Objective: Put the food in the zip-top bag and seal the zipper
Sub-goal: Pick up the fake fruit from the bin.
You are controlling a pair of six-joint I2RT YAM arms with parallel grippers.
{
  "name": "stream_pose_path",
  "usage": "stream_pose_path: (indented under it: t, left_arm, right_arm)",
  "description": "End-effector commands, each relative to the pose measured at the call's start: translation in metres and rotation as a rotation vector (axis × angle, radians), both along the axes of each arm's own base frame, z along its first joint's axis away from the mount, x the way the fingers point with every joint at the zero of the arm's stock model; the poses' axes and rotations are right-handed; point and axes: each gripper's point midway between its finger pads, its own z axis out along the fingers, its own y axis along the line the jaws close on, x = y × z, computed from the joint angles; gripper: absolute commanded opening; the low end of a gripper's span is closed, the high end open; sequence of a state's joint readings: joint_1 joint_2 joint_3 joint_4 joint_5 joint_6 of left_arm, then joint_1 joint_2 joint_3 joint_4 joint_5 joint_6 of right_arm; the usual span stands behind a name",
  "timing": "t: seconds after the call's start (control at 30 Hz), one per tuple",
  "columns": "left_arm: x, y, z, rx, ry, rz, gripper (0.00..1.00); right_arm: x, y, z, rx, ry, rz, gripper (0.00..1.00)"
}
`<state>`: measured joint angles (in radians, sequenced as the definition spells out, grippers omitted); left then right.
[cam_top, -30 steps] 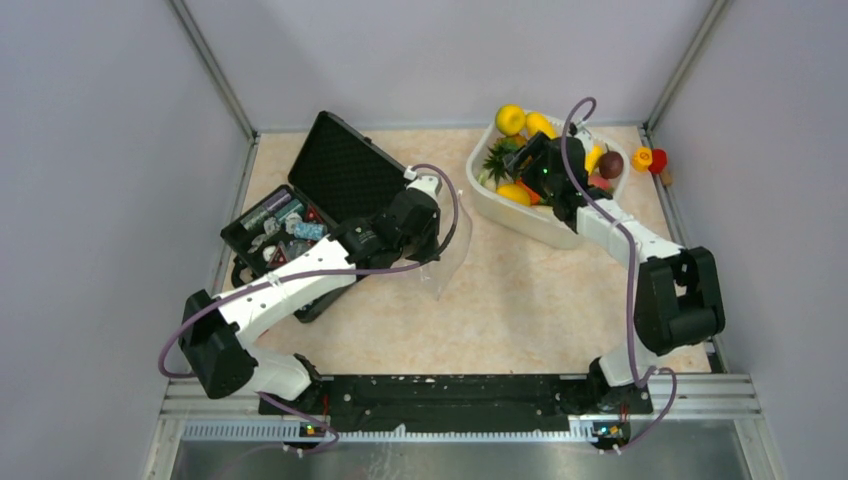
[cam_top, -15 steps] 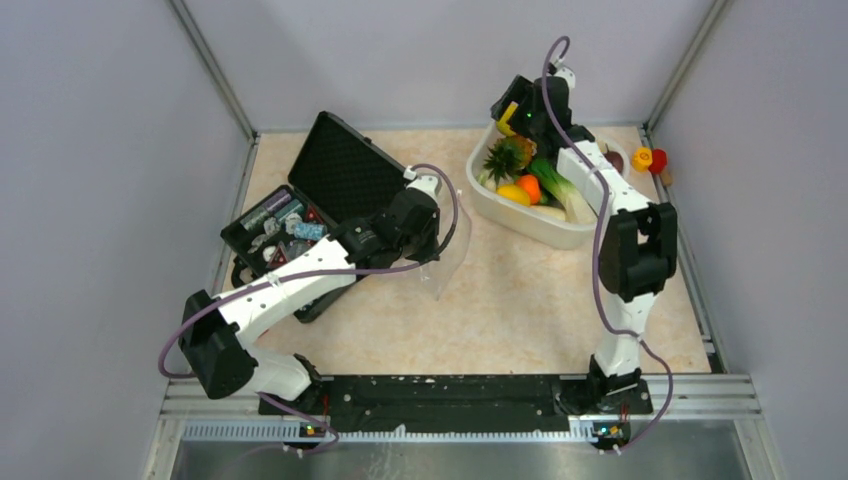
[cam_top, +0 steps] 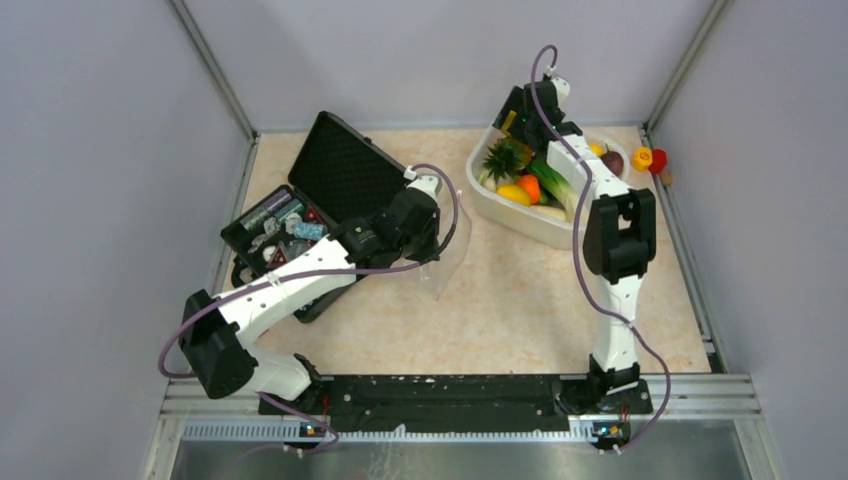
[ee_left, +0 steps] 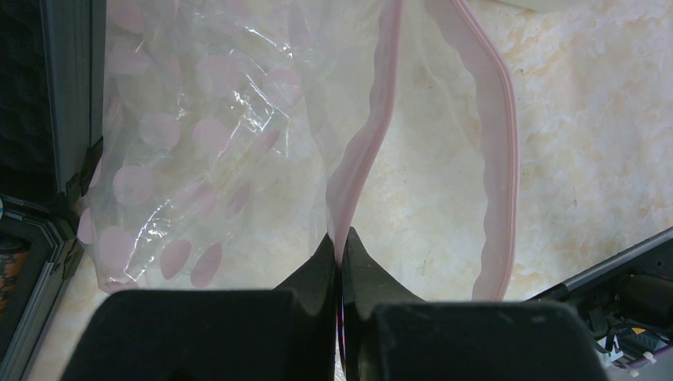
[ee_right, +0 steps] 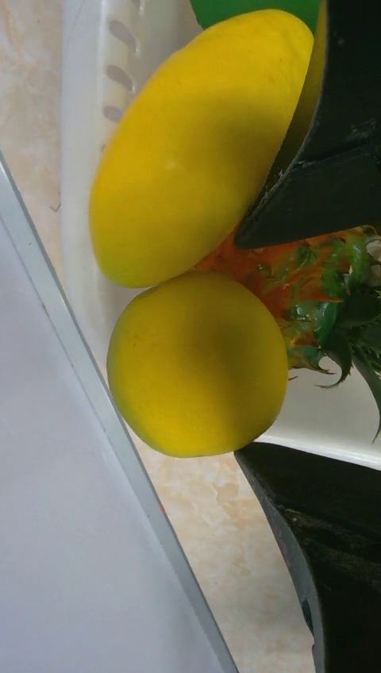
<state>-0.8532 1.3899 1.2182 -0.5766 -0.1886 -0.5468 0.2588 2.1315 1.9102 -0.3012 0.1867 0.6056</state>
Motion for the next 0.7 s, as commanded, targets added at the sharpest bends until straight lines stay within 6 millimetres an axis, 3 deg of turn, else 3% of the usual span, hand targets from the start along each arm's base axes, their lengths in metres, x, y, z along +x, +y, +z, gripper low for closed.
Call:
stream_pose_path:
  t: [0.0,0.2,0.37,0.53,0.67]
  left_arm:
    - [0.006,-0.006,0.017,-0.037,-0.037,-0.009,0.0]
    - [0.005,-0.007,0.016,-0.032,-0.029,-0.015,0.0]
    - [0.004,-0.004,0.013,-0.023,-0.024,-0.009,0.0]
    - [0.004,-0.004,0.012,-0.023,-0.021,-0.011,0.0]
    - [0.003,-0.005,0.012,-0.024,-0.019,-0.011,0.0]
  right_arm:
    - [0.02,-0.009,0.02,0.027,-0.086,-0.084,0.89]
    - [0.028,-0.004,0.017,0.093,-0.137,-0.092,0.85]
    - [0.026,-0.006,0.013,0.135,-0.155,-0.079,0.64]
    - [0.007,-0.016,0.006,0.125,-0.139,-0.084,0.52]
    - [-0.018,-0.008,0.036,0.145,-0.219,0.014,0.49]
